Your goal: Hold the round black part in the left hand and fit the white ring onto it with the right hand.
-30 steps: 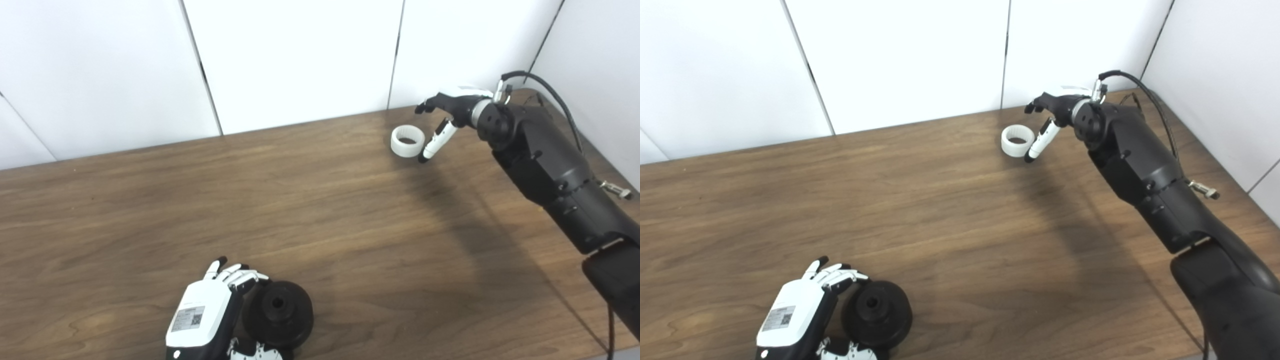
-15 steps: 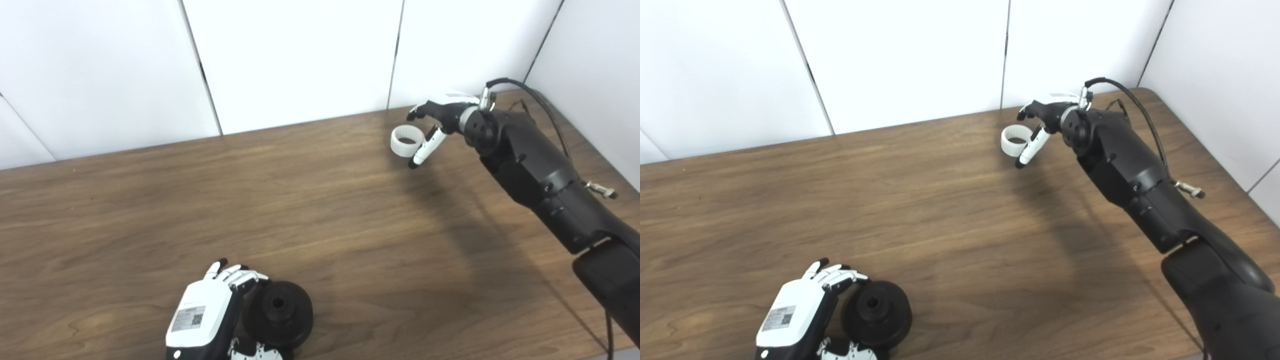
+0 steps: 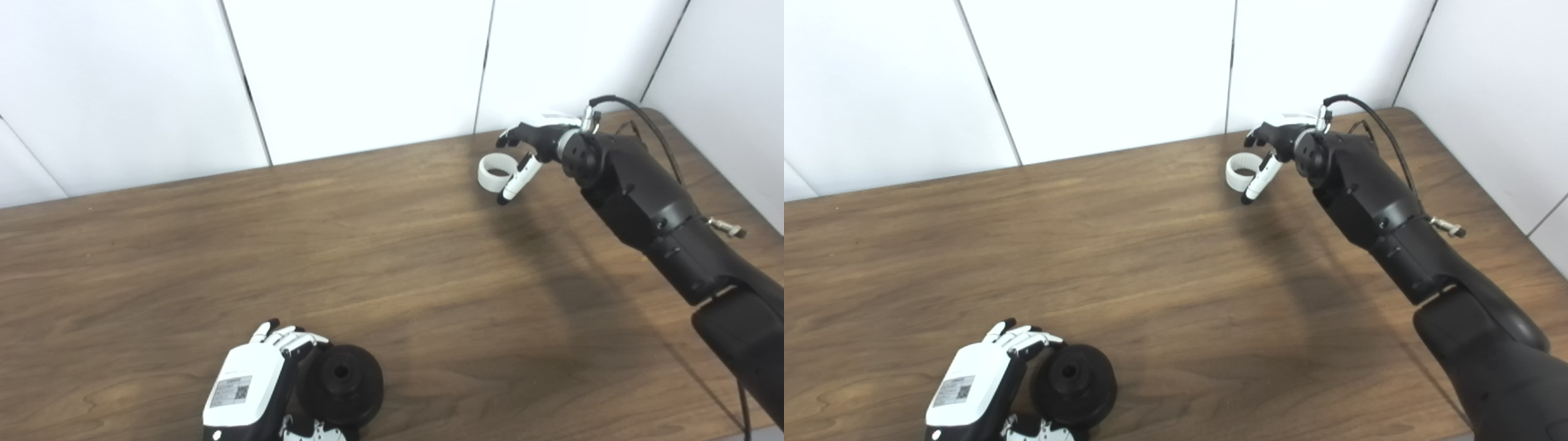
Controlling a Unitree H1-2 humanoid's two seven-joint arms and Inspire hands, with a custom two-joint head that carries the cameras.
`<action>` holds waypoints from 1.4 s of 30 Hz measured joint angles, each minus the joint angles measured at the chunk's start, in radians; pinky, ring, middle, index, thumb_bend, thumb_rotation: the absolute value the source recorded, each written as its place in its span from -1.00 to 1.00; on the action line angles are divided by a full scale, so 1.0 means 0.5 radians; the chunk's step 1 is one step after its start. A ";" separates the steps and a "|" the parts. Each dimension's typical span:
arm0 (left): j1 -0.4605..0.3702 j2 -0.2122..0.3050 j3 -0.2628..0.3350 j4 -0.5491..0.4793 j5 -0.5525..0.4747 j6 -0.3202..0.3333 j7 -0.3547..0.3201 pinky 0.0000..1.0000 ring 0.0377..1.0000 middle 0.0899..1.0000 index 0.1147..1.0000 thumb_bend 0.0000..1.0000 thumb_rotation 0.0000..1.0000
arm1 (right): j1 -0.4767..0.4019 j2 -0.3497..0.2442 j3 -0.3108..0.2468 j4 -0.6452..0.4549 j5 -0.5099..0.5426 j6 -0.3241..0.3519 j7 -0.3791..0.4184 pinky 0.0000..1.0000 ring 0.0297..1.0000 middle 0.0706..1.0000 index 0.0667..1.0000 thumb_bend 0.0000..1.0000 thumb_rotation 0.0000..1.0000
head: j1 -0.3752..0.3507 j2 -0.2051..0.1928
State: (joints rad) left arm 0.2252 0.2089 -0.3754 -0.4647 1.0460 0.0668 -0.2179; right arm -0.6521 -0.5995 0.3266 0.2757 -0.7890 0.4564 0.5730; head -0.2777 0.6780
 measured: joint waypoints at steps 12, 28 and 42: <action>0.003 -0.025 0.006 -0.022 0.033 0.013 -0.061 0.87 0.66 0.44 -0.17 0.05 -0.90 | -0.031 0.018 0.036 0.029 0.002 -0.030 -0.004 1.00 0.82 0.72 0.68 0.75 -0.37 | 0.015 0.006; 0.011 -0.047 0.011 -0.051 0.048 0.024 -0.109 0.84 0.63 0.43 -0.17 0.05 -0.90 | -0.034 0.058 0.056 0.108 0.030 -0.066 -0.048 1.00 0.84 0.74 0.63 0.72 -0.41 | 0.021 0.012; 0.015 -0.064 0.014 -0.071 0.069 0.038 -0.146 0.83 0.63 0.42 -0.17 0.05 -0.90 | -0.035 0.058 0.087 0.124 0.043 -0.066 -0.049 1.00 0.89 0.77 0.65 0.66 -0.43 | 0.025 0.021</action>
State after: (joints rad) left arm 0.2328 0.1767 -0.3685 -0.5001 1.0805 0.0857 -0.2911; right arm -0.6697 -0.5703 0.3703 0.3379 -0.7677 0.4234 0.5486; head -0.2654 0.6888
